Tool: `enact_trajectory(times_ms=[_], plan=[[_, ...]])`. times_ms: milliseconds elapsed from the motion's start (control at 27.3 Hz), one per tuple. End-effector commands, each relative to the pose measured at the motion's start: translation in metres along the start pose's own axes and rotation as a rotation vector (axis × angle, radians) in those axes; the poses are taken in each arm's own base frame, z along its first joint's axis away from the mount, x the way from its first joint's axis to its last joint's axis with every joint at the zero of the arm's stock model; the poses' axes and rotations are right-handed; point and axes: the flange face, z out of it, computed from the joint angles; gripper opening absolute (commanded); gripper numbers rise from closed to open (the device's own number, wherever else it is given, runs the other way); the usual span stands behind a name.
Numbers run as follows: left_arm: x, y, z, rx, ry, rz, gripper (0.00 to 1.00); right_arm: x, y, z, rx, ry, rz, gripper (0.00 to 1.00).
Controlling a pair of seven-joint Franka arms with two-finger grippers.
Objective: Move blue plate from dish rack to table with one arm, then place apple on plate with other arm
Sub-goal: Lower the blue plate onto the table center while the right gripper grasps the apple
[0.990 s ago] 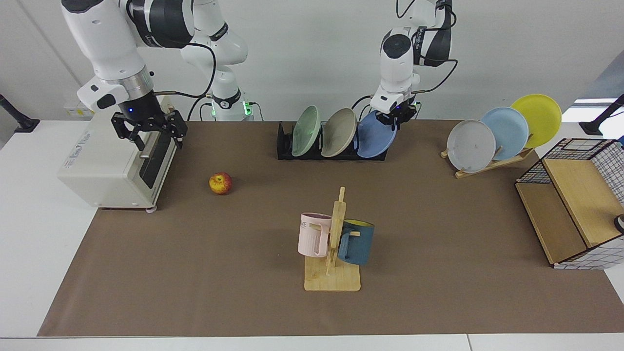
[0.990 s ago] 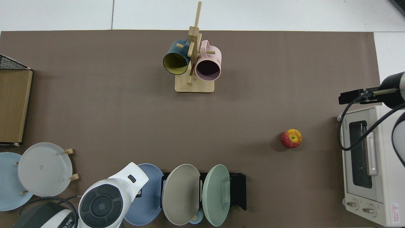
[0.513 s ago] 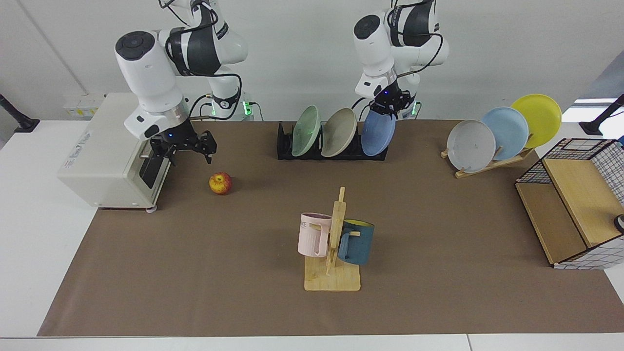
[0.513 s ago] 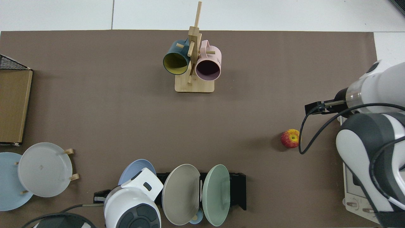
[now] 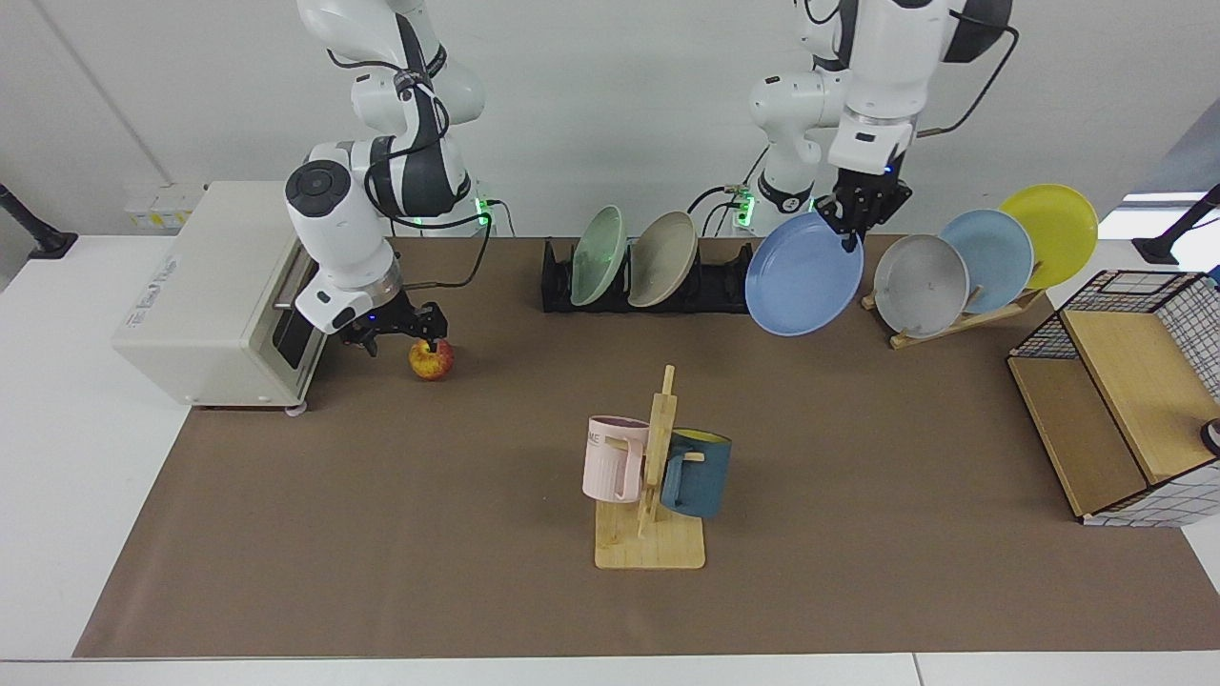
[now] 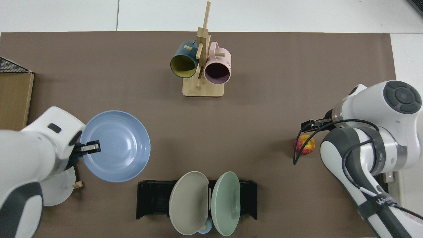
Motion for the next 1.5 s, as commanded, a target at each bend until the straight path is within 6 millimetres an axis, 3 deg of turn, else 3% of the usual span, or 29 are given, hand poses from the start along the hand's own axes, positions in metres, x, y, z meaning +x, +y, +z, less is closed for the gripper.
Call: enact_trajectory(times_ms=[0, 73, 257, 403, 513, 660, 1026, 1063, 1136, 1173, 1283, 1466], plan=[[0.042, 0.020, 0.043, -0.183, -0.036, -0.119, 0.00, -0.008, -0.003, 0.011, -0.002, 0.005, 0.014, 1.00], [0.047, 0.035, 0.065, -0.244, -0.062, -0.165, 0.00, -0.009, -0.003, 0.018, -0.001, 0.014, 0.023, 1.00], [0.033, 0.089, 0.104, -0.362, -0.100, -0.201, 0.00, -0.012, -0.017, 0.030, -0.003, 0.006, 0.024, 1.00], [0.016, 0.152, 0.151, -0.408, -0.127, -0.222, 0.00, -0.012, -0.020, 0.040, -0.004, 0.000, 0.028, 1.00], [-0.004, 0.184, 0.177, -0.418, -0.124, -0.228, 0.00, -0.011, -0.021, 0.051, -0.007, -0.009, 0.024, 1.00], [-0.030, 0.192, 0.195, -0.408, -0.109, -0.202, 0.00, -0.009, -0.022, 0.066, -0.009, -0.022, 0.023, 1.00], [-0.048, 0.188, 0.213, -0.388, -0.109, -0.189, 0.00, -0.014, -0.021, 0.090, -0.010, -0.039, 0.018, 1.00], [-0.047, 0.189, 0.213, -0.390, -0.108, -0.190, 0.08, -0.015, -0.021, 0.092, -0.013, -0.042, 0.013, 1.00], [-0.044, 0.186, 0.215, -0.386, -0.101, -0.180, 0.82, -0.016, -0.023, 0.096, -0.022, -0.051, 0.001, 1.00], [-0.042, 0.184, 0.215, -0.385, -0.099, -0.176, 1.00, -0.016, -0.023, 0.096, -0.022, -0.051, 0.000, 1.00], [-0.037, 0.182, 0.214, -0.389, -0.096, -0.179, 1.00, -0.019, -0.023, 0.100, -0.024, -0.061, -0.001, 1.00], [-0.008, 0.168, 0.203, -0.380, -0.111, -0.205, 1.00, -0.023, -0.023, 0.110, -0.025, -0.081, 0.003, 1.00]])
